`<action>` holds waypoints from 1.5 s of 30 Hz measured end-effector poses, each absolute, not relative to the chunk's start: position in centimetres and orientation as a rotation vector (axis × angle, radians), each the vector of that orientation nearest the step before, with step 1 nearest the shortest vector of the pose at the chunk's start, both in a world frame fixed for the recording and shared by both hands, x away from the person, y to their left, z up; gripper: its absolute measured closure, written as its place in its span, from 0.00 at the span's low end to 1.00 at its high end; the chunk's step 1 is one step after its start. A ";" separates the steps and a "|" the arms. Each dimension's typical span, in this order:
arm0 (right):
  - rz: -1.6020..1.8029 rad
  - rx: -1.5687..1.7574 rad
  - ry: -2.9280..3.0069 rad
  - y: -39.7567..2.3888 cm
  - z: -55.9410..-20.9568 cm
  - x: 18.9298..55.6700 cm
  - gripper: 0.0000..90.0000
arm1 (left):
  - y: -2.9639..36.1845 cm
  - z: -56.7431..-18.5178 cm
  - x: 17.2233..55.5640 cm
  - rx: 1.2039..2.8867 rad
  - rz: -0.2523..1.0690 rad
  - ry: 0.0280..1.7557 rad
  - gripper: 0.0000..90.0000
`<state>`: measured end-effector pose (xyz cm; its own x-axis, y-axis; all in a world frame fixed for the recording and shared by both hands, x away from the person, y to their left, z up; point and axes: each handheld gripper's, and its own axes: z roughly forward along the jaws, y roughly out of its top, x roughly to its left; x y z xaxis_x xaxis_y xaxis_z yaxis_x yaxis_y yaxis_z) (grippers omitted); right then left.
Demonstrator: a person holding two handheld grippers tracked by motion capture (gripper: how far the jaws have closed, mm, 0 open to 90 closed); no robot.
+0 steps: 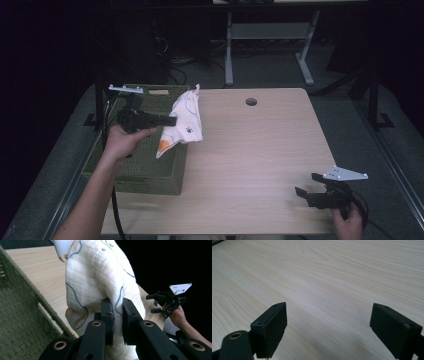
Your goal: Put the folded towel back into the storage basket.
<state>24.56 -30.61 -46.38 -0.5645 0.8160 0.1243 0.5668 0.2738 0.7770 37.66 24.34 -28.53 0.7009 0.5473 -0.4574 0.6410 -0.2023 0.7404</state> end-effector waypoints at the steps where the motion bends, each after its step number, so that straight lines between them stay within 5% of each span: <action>1: 1.176 1.267 2.250 -30.6 -46.4 24.6 0.15 | 24.8 -28.7 37.7 1.871 -0.114 0.937 0.91; 45: 1.147 1.285 2.253 -30.2 -46.5 24.9 0.15 | 32.8 -31.0 38.6 1.881 -0.073 1.057 0.91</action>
